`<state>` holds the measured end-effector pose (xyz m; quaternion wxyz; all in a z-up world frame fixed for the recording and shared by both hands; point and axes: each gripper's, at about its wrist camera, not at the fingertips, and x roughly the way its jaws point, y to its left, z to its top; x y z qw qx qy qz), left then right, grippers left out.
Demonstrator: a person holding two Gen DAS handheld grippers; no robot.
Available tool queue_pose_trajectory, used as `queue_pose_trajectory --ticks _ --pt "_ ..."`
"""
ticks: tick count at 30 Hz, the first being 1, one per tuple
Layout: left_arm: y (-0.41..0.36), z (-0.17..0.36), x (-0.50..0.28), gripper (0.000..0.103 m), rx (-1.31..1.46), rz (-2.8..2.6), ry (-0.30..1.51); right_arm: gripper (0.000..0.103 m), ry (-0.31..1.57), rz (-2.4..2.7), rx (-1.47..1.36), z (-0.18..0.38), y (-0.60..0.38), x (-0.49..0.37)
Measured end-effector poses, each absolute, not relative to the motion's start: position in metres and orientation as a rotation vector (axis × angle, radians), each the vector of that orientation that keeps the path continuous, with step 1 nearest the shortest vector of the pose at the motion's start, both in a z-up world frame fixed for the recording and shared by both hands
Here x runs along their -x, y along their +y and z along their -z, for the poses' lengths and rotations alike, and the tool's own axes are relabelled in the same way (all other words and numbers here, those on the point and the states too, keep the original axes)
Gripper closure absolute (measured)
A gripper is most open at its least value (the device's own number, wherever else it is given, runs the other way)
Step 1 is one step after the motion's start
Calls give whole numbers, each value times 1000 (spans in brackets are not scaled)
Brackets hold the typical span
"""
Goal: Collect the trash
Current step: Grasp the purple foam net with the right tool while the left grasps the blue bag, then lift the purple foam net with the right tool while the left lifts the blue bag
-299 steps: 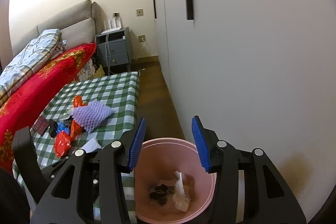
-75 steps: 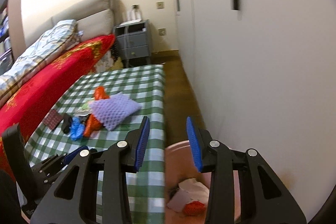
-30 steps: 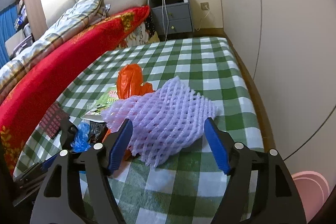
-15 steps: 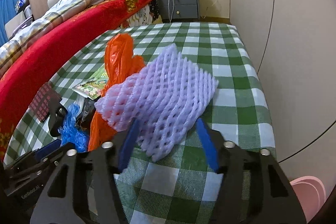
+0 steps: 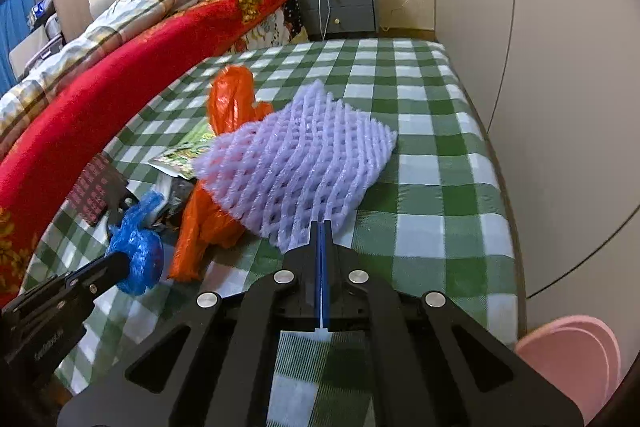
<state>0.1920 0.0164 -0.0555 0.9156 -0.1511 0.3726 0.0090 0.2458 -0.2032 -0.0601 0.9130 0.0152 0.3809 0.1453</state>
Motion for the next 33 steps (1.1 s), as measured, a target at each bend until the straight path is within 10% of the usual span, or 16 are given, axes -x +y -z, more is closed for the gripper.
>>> queue_pose_trajectory --ticks 7,11,28,33 --pt "13 37 -169 98 286 -5 717 95 741 -316 -44 37 -205 -222" --pt "18 30 -158 98 271 -24 698 63 697 -335 -40 29 -191 -218" --pt "41 21 -166 99 305 -123 617 63 701 -350 67 46 -137 -269" --pt "37 23 -168 99 308 -114 625 94 695 -326 68 41 -141 -264"
